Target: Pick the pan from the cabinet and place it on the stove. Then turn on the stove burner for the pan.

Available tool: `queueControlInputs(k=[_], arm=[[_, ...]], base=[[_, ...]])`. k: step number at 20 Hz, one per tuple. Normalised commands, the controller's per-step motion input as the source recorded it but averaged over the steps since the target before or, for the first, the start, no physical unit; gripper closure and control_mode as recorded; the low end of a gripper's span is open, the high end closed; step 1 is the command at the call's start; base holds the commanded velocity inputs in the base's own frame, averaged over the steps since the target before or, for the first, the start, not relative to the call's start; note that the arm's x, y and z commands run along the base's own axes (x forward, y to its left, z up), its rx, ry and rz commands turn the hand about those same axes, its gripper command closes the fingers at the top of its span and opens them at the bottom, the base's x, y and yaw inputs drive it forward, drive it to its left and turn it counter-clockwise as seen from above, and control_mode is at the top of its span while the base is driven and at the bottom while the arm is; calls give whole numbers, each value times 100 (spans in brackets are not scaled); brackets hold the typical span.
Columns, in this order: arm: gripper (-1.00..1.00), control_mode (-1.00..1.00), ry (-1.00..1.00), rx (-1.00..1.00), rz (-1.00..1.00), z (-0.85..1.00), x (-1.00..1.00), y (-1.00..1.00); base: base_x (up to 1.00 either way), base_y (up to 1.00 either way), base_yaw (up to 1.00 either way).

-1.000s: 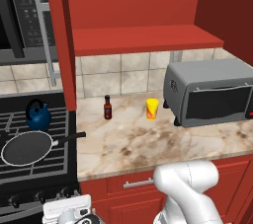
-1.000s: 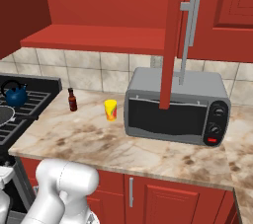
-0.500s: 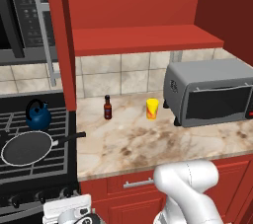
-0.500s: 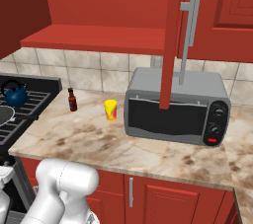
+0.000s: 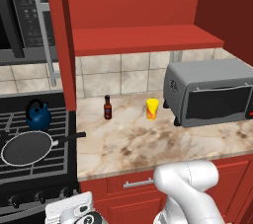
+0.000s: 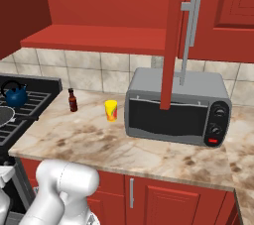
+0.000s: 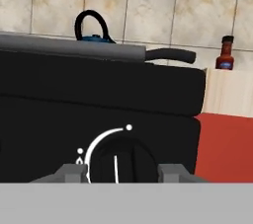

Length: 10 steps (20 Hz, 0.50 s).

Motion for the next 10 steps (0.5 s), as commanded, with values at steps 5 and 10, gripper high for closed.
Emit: queueControlInputs(k=[5,10], arm=[[100,-100,3,-26,0,0,-19,0],[100,-100,1,-26,0,0,-26,2]], base=[[0,0,0],[0,0,0]])
